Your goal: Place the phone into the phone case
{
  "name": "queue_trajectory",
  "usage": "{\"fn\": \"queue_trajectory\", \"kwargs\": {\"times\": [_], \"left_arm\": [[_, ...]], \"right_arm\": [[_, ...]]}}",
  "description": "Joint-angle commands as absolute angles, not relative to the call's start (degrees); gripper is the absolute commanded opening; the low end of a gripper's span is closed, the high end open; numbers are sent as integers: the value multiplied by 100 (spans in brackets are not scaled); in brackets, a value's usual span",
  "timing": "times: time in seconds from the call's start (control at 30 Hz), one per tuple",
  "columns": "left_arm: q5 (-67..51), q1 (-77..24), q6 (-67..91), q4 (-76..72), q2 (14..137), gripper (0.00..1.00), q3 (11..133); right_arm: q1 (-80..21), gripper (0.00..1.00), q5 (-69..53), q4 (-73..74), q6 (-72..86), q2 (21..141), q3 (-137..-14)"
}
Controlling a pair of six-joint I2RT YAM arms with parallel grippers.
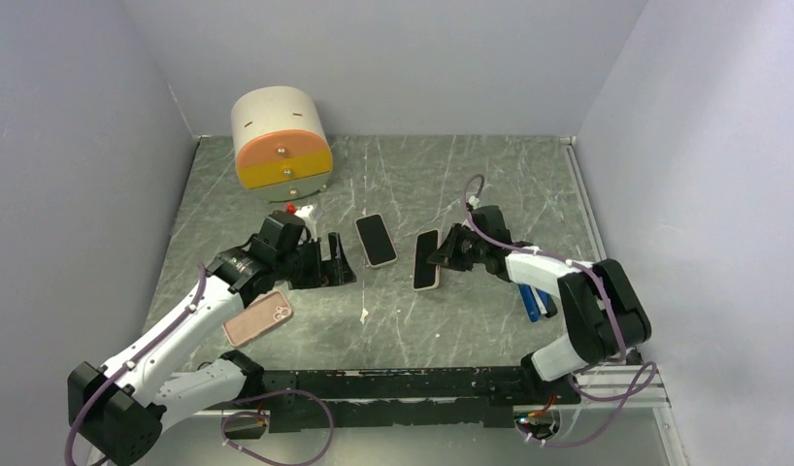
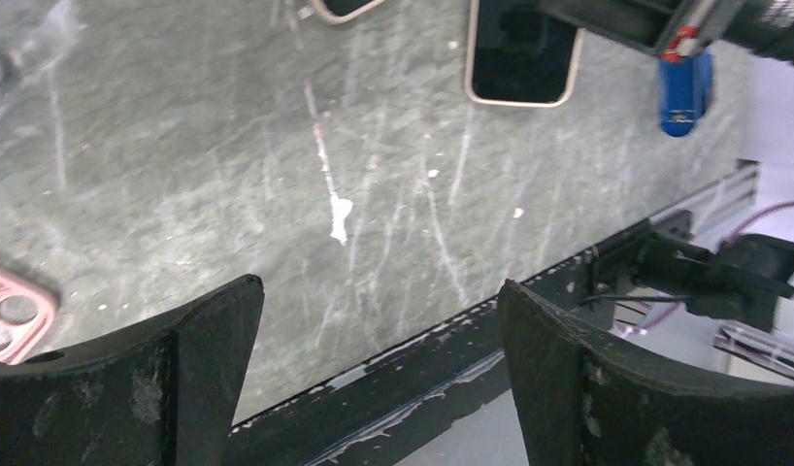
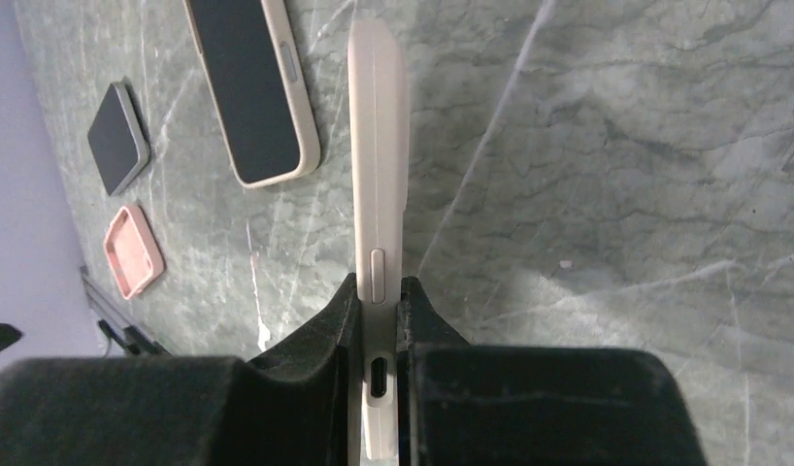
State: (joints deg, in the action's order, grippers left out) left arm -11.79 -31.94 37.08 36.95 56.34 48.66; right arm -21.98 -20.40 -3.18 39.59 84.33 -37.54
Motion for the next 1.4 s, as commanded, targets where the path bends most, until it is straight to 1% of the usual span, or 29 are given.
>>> {"fn": "queue_trajectory", "kwargs": {"times": [0.0,0.1,0.2,0.3,0.43,0.63,0.7,0.77,0.87,0.93,0.97,1.1,1.2,1.27,1.37], "left_arm": [[-565,-3191,3825,4038,5800,95,4940],[-219,-3178,3921,4034,5903,95,4922],[207,-3096,4224,4159,6059,95,4930],[373,-2938,4549,4159,6110,95,4778],[512,-2590,5085,4105,6048,95,4444],[1131,-2316,5748,4625,5920,95,4351],[1358,-2217,5993,4824,5844,95,4363],[1610,-2112,6202,5129,5767,95,4445],[1879,-2019,6368,5352,5621,95,4421],[1888,-1997,6418,5257,5553,90,4280],[1847,-1979,6396,5145,5545,88,4163],[1493,-1829,6200,4738,5778,85,3886],[1529,-1764,6065,4679,6137,79,3867],[1453,-1733,5934,4571,6350,74,3891],[1250,-1731,5832,4229,6599,58,3841]], "right_arm": [[-2000,2,-2662,-893,3872,8715,-4074],[-1874,8,-2863,-991,3911,8979,-4089],[-1808,21,-2795,-855,3860,9206,-4172],[-1737,23,-2667,-618,3849,9386,-4304],[-1716,28,-2477,-482,3844,9427,-4387],[-1718,48,-1919,251,3748,9249,-4633],[-1718,57,-1818,379,3727,9128,-4649],[-1717,72,-1676,519,3696,8903,-4658],[-1715,85,-1483,675,3692,8559,-4629],[-1717,97,-1444,715,3700,8383,-4592],[-1714,99,-1445,712,3712,8310,-4576],[-1720,99,-1451,466,3866,8037,-4301],[-1716,99,-1635,192,3953,7832,-4072],[-1727,99,-1749,118,3992,7747,-4019],[-1726,99,-1864,162,3983,7650,-4037]]}}
